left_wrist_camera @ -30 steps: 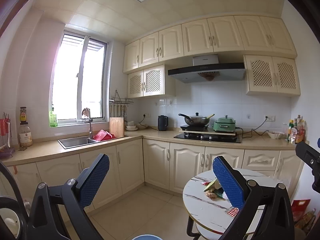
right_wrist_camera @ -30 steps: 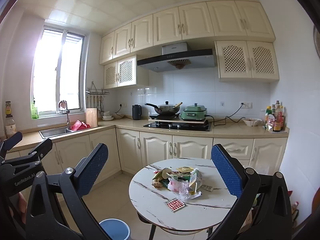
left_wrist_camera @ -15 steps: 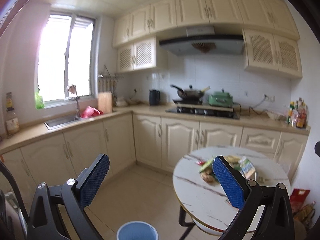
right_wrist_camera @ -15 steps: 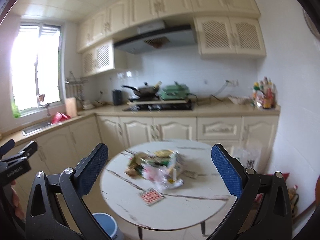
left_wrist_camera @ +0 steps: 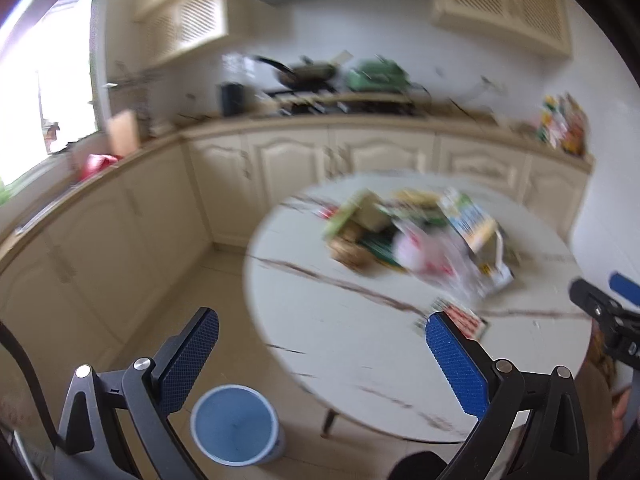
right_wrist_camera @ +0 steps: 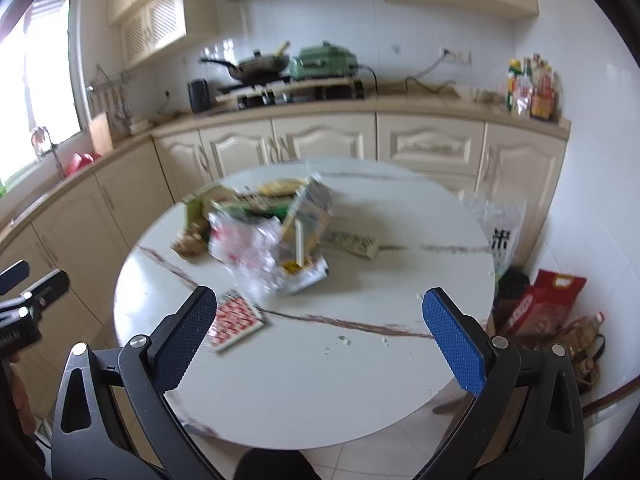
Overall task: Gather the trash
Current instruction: 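Grasp the red-checkered packet with the left gripper while the right gripper approaches the milk carton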
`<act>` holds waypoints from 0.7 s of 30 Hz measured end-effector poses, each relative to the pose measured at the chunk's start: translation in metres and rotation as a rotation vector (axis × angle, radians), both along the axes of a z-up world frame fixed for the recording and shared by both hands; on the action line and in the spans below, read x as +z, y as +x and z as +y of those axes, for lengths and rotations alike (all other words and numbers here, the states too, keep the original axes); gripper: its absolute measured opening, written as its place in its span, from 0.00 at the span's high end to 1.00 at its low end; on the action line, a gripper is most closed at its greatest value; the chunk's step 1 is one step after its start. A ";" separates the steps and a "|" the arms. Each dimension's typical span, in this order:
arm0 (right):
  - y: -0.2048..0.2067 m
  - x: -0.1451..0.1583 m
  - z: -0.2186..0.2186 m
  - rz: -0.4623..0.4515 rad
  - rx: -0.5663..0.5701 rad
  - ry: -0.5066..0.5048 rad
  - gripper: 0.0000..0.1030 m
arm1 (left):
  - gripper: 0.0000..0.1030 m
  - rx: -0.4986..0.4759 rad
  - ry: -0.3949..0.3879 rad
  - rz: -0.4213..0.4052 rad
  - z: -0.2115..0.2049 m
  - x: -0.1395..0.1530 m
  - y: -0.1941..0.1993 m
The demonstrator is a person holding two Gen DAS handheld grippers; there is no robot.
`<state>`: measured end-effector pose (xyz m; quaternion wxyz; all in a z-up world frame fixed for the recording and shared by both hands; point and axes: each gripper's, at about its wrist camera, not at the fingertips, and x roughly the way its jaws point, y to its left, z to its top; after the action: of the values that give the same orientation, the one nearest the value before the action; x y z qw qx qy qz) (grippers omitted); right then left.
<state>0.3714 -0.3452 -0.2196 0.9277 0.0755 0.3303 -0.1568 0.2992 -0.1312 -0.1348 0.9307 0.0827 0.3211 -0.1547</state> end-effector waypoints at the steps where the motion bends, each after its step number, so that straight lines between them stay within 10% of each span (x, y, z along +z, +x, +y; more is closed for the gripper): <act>1: 0.003 -0.006 -0.006 0.013 -0.008 0.005 0.00 | 0.01 -0.031 0.005 0.024 -0.008 -0.003 0.009; 17: 0.028 -0.039 -0.064 0.076 -0.074 0.076 0.00 | 0.04 -0.207 0.103 0.245 -0.069 -0.034 0.132; 21: 0.034 -0.042 -0.067 0.079 -0.067 0.080 0.00 | 0.19 -0.233 0.064 0.251 -0.066 -0.029 0.145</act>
<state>0.4055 -0.4120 -0.2617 0.9045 0.1171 0.3698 -0.1774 0.4438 -0.1973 -0.1640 0.8559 0.1288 0.4279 -0.2603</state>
